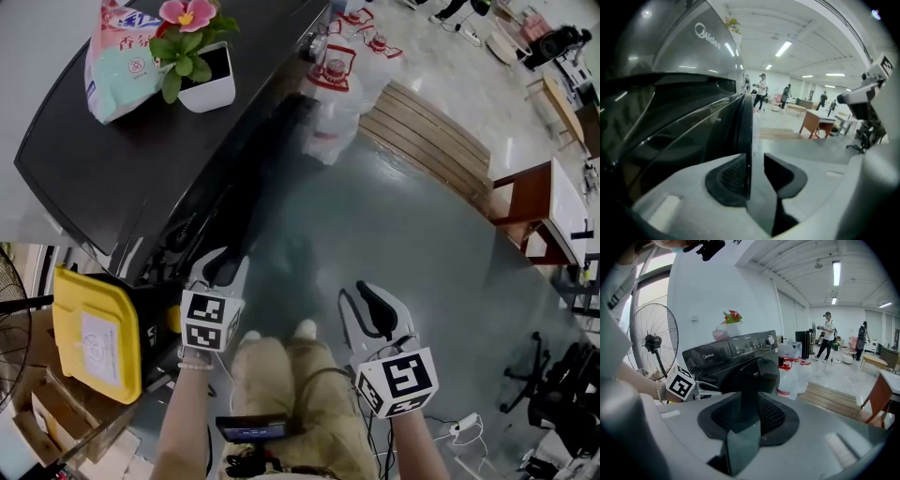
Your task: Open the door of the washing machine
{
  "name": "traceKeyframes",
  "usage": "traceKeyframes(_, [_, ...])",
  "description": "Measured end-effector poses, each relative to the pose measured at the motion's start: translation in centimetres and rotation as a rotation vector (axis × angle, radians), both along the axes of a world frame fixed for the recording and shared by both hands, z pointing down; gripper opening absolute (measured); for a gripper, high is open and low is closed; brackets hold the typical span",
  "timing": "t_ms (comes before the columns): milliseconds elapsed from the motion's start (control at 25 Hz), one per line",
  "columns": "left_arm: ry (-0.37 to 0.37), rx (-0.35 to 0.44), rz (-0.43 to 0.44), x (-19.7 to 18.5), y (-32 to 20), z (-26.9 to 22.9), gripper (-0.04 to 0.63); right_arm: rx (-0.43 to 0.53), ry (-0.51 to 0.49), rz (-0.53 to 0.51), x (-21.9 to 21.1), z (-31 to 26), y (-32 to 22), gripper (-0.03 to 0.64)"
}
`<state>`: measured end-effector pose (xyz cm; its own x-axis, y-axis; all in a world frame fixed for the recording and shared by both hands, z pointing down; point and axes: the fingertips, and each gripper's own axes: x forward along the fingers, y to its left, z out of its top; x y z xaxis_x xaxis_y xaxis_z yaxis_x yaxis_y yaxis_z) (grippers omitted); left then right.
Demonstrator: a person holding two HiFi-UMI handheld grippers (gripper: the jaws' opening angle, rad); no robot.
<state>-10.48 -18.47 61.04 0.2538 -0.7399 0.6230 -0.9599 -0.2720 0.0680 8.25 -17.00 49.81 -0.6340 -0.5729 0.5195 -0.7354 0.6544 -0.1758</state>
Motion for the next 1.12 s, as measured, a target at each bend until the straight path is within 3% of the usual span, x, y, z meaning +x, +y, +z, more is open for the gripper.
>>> traceKeyframes(360, [-0.069, -0.006, -0.027, -0.5, -1.2, 2.0, 0.106, 0.002, -0.003, -0.022, -0.1, 1.1, -0.1, 0.094])
traceKeyframes(480, [-0.068, -0.009, -0.038, -0.6, -1.6, 2.3, 0.098, -0.002, -0.005, -0.027, -0.3, 1.4, 0.0, 0.094])
traceKeyframes(560, [-0.061, -0.007, -0.052, -0.6, -1.8, 2.3, 0.045, -0.002, -0.006, -0.030, -0.3, 1.5, 0.0, 0.094])
traceKeyframes(760, [-0.057, -0.010, -0.079, -0.5, -1.8, 2.2, 0.032, -0.001, -0.005, -0.040, -0.7, 1.7, 0.0, 0.095])
traceKeyframes(1120, [-0.023, -0.028, -0.049, 0.1, -1.6, 2.2, 0.025, -0.006, -0.004, -0.074, -2.0, 2.3, 0.2, 0.094])
